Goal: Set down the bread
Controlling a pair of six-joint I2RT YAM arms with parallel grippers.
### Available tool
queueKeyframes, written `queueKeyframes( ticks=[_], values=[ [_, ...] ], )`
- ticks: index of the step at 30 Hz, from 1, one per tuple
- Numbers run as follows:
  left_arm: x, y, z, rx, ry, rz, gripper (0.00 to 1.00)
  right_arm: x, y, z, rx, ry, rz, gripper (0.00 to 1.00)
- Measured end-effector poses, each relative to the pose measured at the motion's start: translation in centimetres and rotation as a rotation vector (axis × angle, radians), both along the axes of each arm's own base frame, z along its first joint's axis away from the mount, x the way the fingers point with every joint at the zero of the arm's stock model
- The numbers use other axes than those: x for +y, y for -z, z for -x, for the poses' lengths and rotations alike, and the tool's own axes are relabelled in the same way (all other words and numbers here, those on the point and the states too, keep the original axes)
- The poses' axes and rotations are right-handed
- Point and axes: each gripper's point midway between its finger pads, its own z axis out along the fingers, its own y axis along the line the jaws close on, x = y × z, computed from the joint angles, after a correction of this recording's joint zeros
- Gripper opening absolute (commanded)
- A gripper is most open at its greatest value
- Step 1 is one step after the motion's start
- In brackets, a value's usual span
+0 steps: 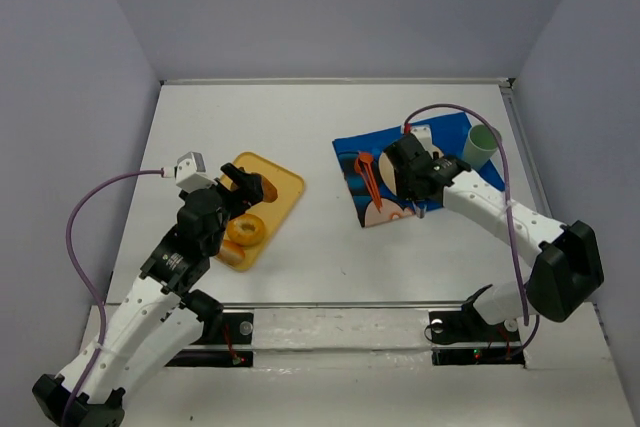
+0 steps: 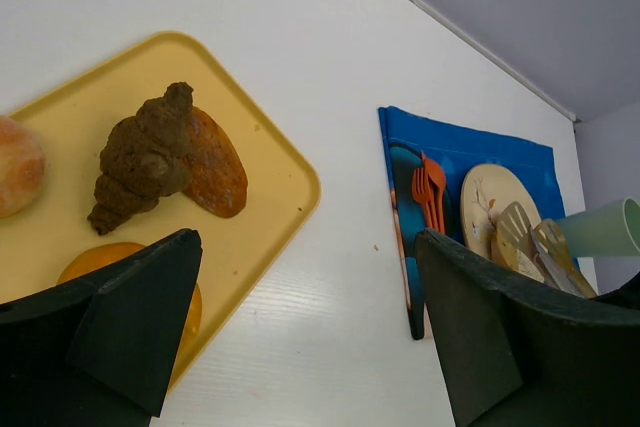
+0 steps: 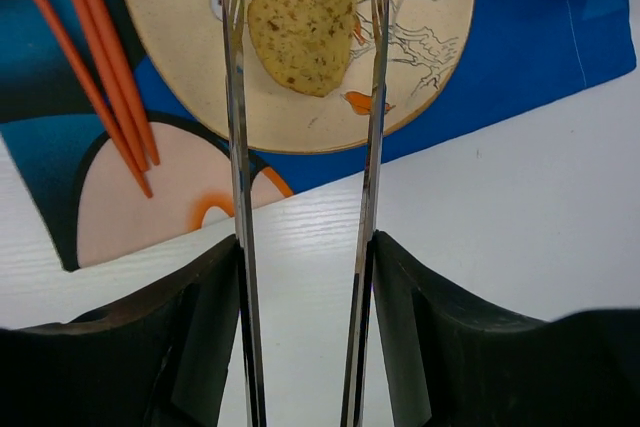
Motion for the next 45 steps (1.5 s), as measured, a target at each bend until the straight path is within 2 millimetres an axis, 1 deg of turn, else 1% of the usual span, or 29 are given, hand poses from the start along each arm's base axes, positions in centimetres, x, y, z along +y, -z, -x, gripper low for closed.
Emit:
queueKeyframes(
  ticks=[1,4,7,10,11,12,14,15,17,18,20,21,23,24,26,28,31,33,37,42,45],
  values=[
    [0.0,0.0,0.0,0.000,0.000,0.000,0.99,0.2,-0.3,0.0,-0.003,-0.010,-0.011,0.56],
    [0.0,0.0,0.0,-0.002,0.000,0.001,0.99,1.4,-2.1,-0.3,-0.038,-0.067,-0.082,0.54],
    [0.0,0.0,0.0,-0.002,0.002,0.002,0.99,3.3,-4.9,-0.5,-0.101,-0.151,-0.188,0.53],
    [0.0,-0.1,0.0,-0.005,0.003,0.004,0.99,6.4,-7.3,-0.7,-0.149,-0.290,-0.326,0.53],
    [0.0,-0.1,0.0,-0.005,0.003,0.004,0.99,7.5,-7.8,-0.8,-0.159,-0.336,-0.363,0.53],
    [0.0,-0.1,0.0,-0.005,0.003,0.004,0.99,8.2,-8.1,-0.9,-0.167,-0.366,-0.388,0.53],
    [-0.1,-0.2,0.0,-0.007,0.004,0.005,0.99,11.0,-8.2,-0.9,-0.161,-0.469,-0.440,0.53],
    [0.0,-0.2,0.1,-0.008,0.004,0.006,0.99,11.9,-8.1,-0.9,-0.155,-0.499,-0.443,0.54],
    [0.0,-0.3,0.1,-0.010,0.005,0.008,0.99,14.5,-7.3,-1.0,-0.126,-0.578,-0.448,0.54],
    [0.0,-0.3,0.1,-0.012,0.005,0.009,0.99,16.2,-7.0,-1.2,-0.113,-0.622,-0.445,0.55],
    [0.0,-0.4,0.2,-0.015,0.006,0.011,0.99,19.0,-5.9,-1.5,-0.086,-0.689,-0.442,0.57],
    [0.0,-0.5,0.2,-0.019,0.007,0.014,0.99,20.7,-5.2,-1.4,-0.064,-0.735,-0.435,0.58],
    [0.0,-0.6,0.2,-0.024,0.007,0.017,0.99,22.7,-4.1,-1.5,-0.039,-0.786,-0.421,0.59],
    [0.0,-0.6,0.2,-0.024,0.007,0.017,0.99,24.0,-3.3,-1.5,-0.022,-0.825,-0.409,0.60],
    [0.0,-0.6,0.2,-0.027,0.007,0.019,0.99,25.5,-2.2,-1.5,0.002,-0.864,-0.395,0.61],
    [0.0,-0.7,0.3,-0.028,0.007,0.019,0.99,27.3,-0.9,-1.8,0.025,-0.900,-0.386,0.63],
    [0.0,-0.6,0.2,-0.027,0.007,0.019,0.99,28.6,0.3,-2.5,0.045,-0.919,-0.373,0.66],
    [0.0,-0.6,0.3,-0.027,0.007,0.019,0.99,29.0,0.8,-2.8,0.050,-0.925,-0.367,0.66],
    [-0.1,-0.6,0.3,-0.027,0.012,0.019,0.99,29.2,1.8,-3.0,0.070,-0.938,-0.344,0.66],
    [-0.1,-0.6,0.3,-0.027,0.011,0.018,0.99,29.7,2.7,-3.0,0.081,-0.980,-0.295,0.66],
    [-0.1,-0.6,0.3,-0.025,0.011,0.017,0.99,30.2,3.5,-2.2,0.099,-1.013,-0.260,0.66]
  ],
)
